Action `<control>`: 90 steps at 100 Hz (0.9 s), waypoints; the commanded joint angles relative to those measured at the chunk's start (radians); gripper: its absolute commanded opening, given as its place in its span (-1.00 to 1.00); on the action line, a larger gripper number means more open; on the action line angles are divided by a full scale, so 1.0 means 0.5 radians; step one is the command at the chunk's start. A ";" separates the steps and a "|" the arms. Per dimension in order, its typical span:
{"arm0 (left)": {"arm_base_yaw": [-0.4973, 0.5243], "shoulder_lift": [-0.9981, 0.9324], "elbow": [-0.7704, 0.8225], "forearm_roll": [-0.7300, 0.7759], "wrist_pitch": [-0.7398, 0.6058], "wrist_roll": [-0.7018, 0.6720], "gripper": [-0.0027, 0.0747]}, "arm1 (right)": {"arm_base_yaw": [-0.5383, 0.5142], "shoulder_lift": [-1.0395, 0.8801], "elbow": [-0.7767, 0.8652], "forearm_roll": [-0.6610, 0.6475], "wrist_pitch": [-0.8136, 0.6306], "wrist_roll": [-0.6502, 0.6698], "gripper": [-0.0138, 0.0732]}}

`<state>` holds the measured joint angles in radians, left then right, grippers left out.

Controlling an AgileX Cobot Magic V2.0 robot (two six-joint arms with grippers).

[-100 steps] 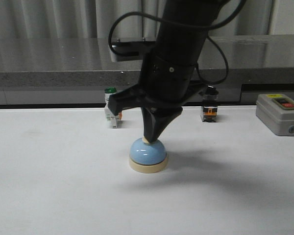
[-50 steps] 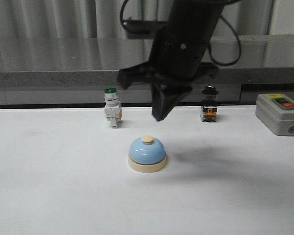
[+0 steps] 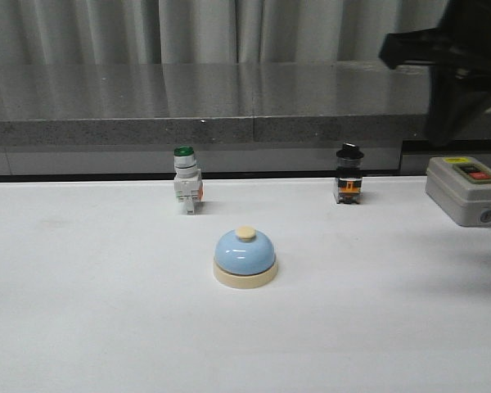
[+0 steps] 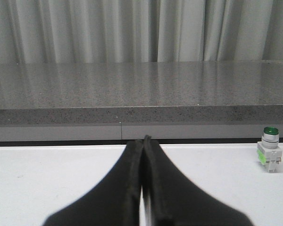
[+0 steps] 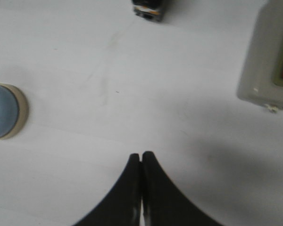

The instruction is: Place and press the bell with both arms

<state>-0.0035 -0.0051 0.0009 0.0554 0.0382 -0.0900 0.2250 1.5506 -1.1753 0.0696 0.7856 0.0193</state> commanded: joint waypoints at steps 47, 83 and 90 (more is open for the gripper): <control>-0.001 -0.062 0.083 0.002 -0.164 -0.008 -0.98 | -0.460 -0.894 0.643 0.007 -0.160 -0.013 -0.82; -0.001 -0.062 0.083 0.002 -0.164 -0.008 -0.98 | -0.460 -1.710 1.030 0.007 -0.313 -0.013 -0.82; -0.001 -0.062 0.083 0.002 -0.164 -0.008 -0.98 | -0.460 -1.895 1.087 0.007 -0.338 -0.013 -0.82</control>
<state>-0.0035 -0.0051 0.0009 0.0554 0.0382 -0.0900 0.0024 0.6998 -0.6347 0.0696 0.6961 0.0193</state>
